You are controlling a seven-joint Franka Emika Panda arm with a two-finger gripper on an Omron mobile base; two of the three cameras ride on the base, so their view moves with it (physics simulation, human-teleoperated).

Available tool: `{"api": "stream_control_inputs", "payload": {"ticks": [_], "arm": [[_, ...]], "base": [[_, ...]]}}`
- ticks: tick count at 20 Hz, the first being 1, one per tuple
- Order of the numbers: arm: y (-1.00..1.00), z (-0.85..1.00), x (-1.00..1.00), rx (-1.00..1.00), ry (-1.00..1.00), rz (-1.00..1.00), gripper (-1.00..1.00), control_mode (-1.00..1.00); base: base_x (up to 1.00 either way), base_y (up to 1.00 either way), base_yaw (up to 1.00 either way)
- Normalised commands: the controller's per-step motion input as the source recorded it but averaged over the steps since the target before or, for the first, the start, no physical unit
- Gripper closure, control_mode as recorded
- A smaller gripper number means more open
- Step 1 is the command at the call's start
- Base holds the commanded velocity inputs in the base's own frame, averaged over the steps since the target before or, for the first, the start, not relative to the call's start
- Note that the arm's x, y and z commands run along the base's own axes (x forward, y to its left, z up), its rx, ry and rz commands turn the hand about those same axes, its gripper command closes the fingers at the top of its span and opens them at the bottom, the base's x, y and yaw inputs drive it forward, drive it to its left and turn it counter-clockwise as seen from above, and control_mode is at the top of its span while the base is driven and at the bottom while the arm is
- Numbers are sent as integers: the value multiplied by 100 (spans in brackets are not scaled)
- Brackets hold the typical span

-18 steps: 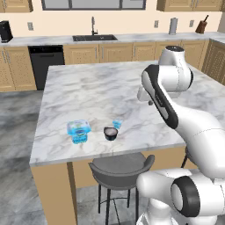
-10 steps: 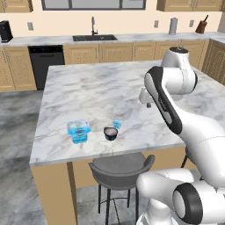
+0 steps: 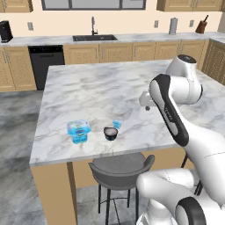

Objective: Stack the yogurt containers by placing the smaller containers on top of the larger containers.

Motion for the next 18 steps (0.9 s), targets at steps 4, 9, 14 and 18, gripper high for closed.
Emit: {"api": "stream_control_inputs", "payload": {"ticks": [4,9,14,18], "arm": [[19,-8,0,7,2,-6,-100,-100],[23,-17,0,3,1,-5,-100,-100],[17,-28,0,1,1,-3,-100,-100],[3,-27,0,1,0,0,-100,-100]], "base": [[0,0,0],[0,0,0],[0,0,0],[0,0,0]]}}
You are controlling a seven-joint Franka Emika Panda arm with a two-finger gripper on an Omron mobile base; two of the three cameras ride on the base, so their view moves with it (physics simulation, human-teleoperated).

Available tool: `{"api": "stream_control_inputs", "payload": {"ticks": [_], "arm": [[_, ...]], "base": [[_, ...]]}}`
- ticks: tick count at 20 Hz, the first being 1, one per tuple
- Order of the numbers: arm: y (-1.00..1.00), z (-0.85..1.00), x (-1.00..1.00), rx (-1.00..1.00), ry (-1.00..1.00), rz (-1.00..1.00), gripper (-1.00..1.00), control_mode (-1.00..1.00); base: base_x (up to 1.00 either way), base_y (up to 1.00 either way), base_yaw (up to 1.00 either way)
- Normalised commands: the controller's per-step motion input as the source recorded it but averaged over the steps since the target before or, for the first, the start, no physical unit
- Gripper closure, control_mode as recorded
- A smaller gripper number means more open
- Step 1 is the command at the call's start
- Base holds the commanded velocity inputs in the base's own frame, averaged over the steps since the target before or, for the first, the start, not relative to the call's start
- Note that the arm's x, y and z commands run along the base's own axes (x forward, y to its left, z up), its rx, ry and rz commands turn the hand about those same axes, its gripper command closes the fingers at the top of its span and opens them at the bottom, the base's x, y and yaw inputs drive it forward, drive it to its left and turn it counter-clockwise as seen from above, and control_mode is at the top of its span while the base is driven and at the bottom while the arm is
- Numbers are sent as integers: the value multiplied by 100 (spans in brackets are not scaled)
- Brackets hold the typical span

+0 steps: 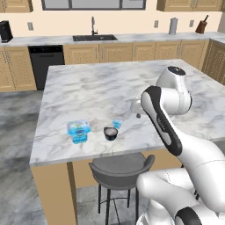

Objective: Stack the yogurt containers by placing the smaller containers on top of the larger containers.

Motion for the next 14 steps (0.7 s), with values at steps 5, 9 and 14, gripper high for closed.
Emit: {"api": "stream_control_inputs", "payload": {"ticks": [5,9,14], "arm": [[0,-25,2,2,0,0,-100,-100],[3,-22,7,3,0,0,-100,-100],[6,-20,9,4,0,0,-100,-100]], "base": [[0,0,0],[0,0,0],[0,0,0]]}}
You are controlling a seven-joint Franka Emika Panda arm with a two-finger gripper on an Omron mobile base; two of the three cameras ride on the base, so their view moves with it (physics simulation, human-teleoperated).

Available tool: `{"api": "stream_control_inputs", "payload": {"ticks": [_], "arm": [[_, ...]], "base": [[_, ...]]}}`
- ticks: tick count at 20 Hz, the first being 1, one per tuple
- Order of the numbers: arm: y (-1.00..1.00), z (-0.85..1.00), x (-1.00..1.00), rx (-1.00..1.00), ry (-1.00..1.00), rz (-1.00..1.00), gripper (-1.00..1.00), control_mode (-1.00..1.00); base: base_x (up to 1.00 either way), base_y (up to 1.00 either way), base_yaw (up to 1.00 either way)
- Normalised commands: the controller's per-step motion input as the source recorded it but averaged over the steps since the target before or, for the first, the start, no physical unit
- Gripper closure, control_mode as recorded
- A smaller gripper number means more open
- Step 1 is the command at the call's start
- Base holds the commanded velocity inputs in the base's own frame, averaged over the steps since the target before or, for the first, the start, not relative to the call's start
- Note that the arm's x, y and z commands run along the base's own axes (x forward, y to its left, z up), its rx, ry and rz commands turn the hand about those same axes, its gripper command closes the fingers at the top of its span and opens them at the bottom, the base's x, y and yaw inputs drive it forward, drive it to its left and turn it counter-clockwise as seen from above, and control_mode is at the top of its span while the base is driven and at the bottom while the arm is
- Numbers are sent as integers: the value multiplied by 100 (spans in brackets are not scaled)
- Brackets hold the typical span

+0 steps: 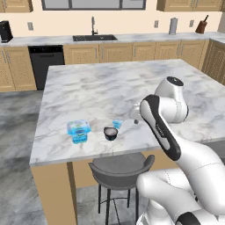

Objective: Stack the yogurt containers by placing the smaller containers on top of the larger containers.

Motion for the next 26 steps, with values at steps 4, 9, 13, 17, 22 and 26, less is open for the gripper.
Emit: {"api": "stream_control_inputs", "payload": {"ticks": [4,9,13,17,22,26], "arm": [[13,-22,10,3,0,0,-100,-100],[15,-23,16,2,-1,0,-100,-100],[7,-18,17,3,-5,0,-100,-100],[4,-16,22,1,-3,0,-100,-100],[3,-9,19,1,-2,0,-100,-100],[8,-6,19,1,0,0,-100,-100]], "base": [[0,0,0],[0,0,0],[0,0,0],[0,0,0],[0,0,0],[0,0,0]]}}
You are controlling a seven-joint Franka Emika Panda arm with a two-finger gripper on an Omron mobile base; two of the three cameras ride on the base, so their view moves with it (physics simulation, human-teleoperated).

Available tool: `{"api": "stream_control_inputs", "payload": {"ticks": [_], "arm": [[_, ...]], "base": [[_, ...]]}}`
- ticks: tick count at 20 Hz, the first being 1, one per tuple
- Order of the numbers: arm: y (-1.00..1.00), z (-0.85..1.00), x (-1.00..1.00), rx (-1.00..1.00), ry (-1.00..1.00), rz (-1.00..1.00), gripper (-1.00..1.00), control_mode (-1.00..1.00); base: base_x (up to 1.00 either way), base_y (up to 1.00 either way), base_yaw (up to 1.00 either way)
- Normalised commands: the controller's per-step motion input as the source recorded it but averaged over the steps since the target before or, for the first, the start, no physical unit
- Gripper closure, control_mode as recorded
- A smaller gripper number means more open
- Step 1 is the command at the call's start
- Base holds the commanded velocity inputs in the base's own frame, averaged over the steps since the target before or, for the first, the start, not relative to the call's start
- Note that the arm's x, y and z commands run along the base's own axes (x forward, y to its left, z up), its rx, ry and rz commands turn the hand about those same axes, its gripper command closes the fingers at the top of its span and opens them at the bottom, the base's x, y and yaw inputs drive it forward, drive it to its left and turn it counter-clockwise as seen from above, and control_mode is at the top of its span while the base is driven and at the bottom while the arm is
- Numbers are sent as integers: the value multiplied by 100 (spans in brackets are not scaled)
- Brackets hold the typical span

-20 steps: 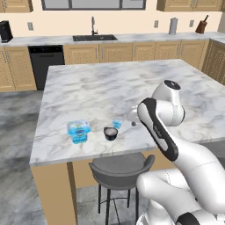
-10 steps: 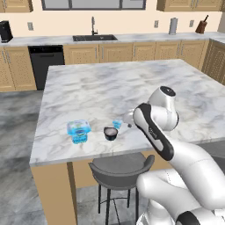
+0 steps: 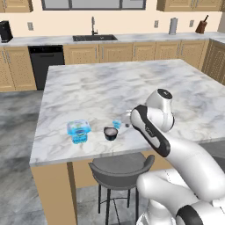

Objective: Stack the yogurt containers by placing the smaller containers on top of the larger containers.

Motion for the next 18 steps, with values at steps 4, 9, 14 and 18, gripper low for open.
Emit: {"api": "stream_control_inputs", "payload": {"ticks": [4,9,14,18], "arm": [[14,-8,15,1,0,0,-100,-100],[10,-15,6,4,0,0,-100,-100],[1,-20,0,7,0,0,-100,-100],[0,-16,3,6,0,0,-100,-100]], "base": [[0,0,0],[0,0,0],[0,0,0],[0,0,0]]}}
